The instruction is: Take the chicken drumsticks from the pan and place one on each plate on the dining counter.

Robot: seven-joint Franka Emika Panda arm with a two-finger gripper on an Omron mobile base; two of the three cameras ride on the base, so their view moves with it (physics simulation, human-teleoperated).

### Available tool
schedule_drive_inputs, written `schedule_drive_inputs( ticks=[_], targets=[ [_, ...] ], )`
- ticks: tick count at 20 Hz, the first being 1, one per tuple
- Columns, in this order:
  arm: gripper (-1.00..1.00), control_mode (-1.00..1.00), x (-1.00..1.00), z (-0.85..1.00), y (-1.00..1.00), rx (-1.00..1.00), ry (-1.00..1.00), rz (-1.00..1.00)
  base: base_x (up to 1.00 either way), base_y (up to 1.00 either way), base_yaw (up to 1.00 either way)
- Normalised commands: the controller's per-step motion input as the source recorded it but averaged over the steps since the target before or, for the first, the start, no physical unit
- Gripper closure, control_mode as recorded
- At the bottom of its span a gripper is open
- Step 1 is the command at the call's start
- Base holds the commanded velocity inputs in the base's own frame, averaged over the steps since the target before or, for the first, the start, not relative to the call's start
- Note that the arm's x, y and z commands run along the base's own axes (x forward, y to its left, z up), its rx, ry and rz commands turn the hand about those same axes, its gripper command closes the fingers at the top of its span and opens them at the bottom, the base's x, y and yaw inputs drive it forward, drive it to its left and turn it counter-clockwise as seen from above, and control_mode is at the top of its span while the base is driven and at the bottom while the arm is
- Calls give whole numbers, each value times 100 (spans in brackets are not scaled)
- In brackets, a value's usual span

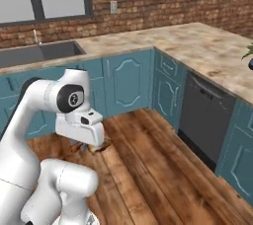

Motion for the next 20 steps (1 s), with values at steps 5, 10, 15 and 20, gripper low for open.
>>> schedule_drive_inputs(
  ticks=[5, 10, 15, 20],
  targets=[
    [100, 100, 0, 0, 0, 0, 0, 0, -1, -100, -37],
    [100, 100, 0, 0, 0, 0, 0, 0, -21, -100, -30],
    [100, 100, 0, 0, 0, 0, 0, 0, -31, -100, -27],
    [100, 100, 0, 0, 0, 0, 0, 0, -49, -100, -20]
  ],
)
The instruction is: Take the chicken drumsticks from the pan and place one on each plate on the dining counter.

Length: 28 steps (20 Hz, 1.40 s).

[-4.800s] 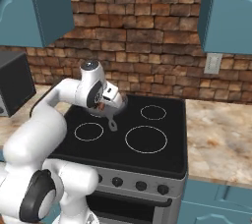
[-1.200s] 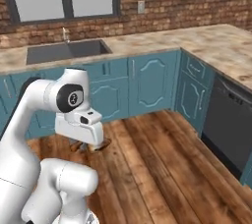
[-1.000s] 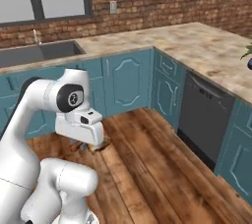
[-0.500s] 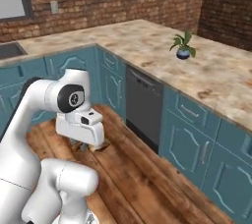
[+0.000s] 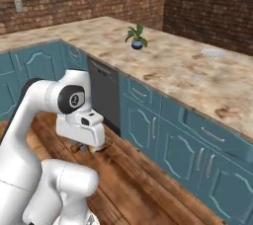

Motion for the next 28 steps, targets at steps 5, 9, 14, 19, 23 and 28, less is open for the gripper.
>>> schedule_drive_inputs(
  ticks=[5, 9, 14, 19, 23, 28],
  targets=[
    [100, 100, 0, 0, 0, 0, 0, 0, -53, -100, -18],
    [100, 100, 0, 0, 0, 0, 0, 0, -38, -100, -18],
    [100, 100, 0, 0, 0, 0, 0, 0, 0, -100, -16],
    [100, 100, 0, 0, 0, 0, 0, 0, 29, -100, -15],
    [100, 100, 0, 0, 0, 0, 0, 0, 75, -100, -8],
    [100, 100, 0, 0, 0, 0, 0, 0, 78, -100, 0]
  ],
)
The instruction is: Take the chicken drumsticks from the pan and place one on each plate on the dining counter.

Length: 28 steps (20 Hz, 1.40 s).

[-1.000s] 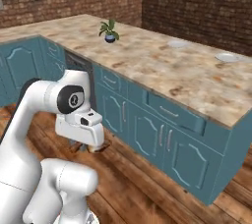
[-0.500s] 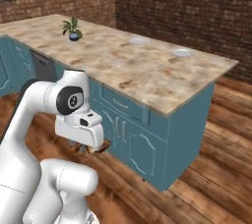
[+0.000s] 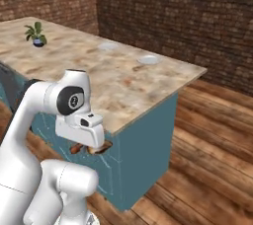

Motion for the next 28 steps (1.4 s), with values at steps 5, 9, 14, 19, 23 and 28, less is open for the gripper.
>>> schedule_drive_inputs(
  ticks=[5, 9, 14, 19, 23, 28],
  targets=[
    [100, 100, 0, 0, 0, 0, 0, 0, 22, -100, 5],
    [100, 100, 0, 0, 0, 0, 0, 0, 0, -100, 9],
    [100, 100, 0, 0, 0, 0, 0, 0, 20, -100, 12],
    [100, 100, 0, 0, 0, 0, 0, 0, 91, -100, 29],
    [100, 100, 0, 0, 0, 0, 0, 0, 100, -100, 12],
    [100, 100, 0, 0, 0, 0, 0, 0, 100, -100, -14]
  ],
)
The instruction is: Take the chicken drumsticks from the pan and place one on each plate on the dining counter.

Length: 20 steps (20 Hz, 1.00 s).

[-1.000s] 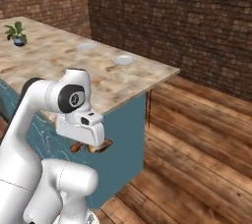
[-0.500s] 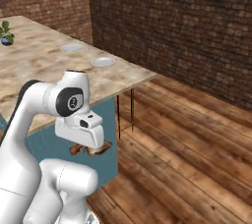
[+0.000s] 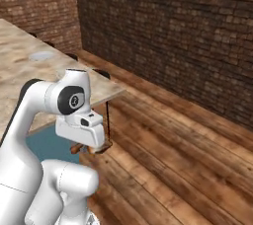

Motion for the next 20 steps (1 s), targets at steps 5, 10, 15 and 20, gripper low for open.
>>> schedule_drive_inputs(
  ticks=[5, 10, 15, 20],
  targets=[
    [100, 100, 0, 0, 0, 0, 0, 0, 100, -100, -21],
    [100, 100, 0, 0, 0, 0, 0, 0, 100, -100, -9],
    [100, 100, 0, 0, 0, 0, 0, 0, 100, -100, 9],
    [100, 100, 0, 0, 0, 0, 0, 0, 100, -89, 36]
  ],
)
